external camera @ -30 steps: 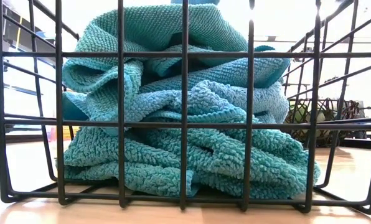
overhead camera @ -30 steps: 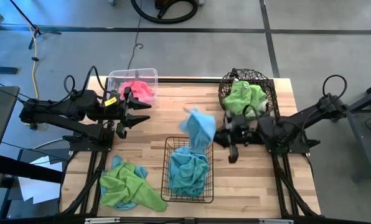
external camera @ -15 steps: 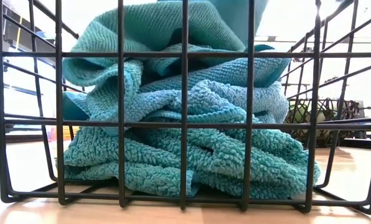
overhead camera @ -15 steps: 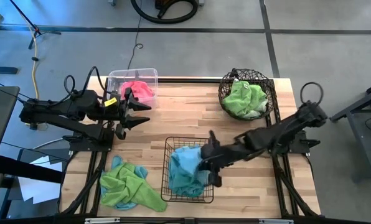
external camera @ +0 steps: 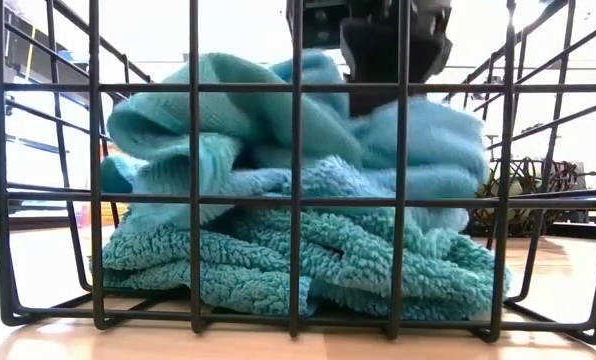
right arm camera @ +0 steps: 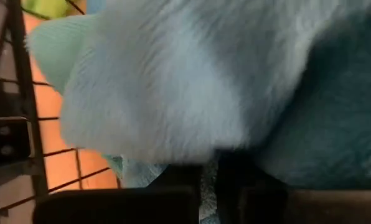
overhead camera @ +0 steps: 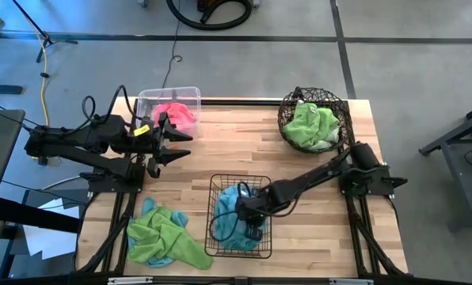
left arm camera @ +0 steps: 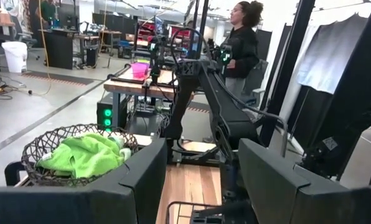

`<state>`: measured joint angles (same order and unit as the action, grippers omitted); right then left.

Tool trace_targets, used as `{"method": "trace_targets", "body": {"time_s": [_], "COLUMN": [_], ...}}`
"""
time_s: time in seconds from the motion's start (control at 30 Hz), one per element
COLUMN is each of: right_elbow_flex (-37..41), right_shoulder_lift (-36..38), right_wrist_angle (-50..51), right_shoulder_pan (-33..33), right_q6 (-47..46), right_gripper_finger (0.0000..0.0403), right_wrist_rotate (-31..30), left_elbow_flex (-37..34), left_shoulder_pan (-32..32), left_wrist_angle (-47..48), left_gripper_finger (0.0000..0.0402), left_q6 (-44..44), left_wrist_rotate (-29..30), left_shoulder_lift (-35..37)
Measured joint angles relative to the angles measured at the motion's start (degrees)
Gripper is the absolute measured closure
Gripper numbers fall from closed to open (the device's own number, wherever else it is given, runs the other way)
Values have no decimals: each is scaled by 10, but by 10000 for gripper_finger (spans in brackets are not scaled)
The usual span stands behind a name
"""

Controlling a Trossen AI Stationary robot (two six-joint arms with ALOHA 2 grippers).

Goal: Sort microfiber towel by color & place in baskets
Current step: Put the right blue towel into the bottom basket, then put the green towel into the top right basket

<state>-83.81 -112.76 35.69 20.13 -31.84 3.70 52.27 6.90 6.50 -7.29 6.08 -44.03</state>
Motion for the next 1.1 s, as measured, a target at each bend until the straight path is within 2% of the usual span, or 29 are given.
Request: {"method": "trace_targets", "body": {"time_s": [0.23, 0.33, 0.57, 0.7, 0.83, 1.1], "right_elbow_flex": [-1, 1, 2, 2, 2, 2], "right_shoulder_lift": [-22, -11, 42, 74, 104, 180], "right_wrist_angle": [0, 5, 43, 71, 91, 107], "right_shoulder_pan": [-2, -7, -6, -7, -7, -18], "right_q6": [-2, -3, 21, 30, 70, 79], "right_gripper_finger": [356, 315, 185, 133, 114, 112], "right_wrist_rotate": [21, 56, 54, 53, 58, 59], "left_elbow_flex": [0, 0, 0, 0, 0, 0], "left_shoulder_pan": [0, 0, 0, 0, 0, 0], "left_wrist_angle": [15, 14, 15, 15, 15, 15], "left_gripper_finger": [213, 213, 213, 213, 213, 213], "left_q6": [0, 0, 0, 19, 30, 51], "left_wrist_rotate": [0, 0, 0, 0, 1, 5], "left_shoulder_lift": [0, 5, 18, 18, 19, 19]}}
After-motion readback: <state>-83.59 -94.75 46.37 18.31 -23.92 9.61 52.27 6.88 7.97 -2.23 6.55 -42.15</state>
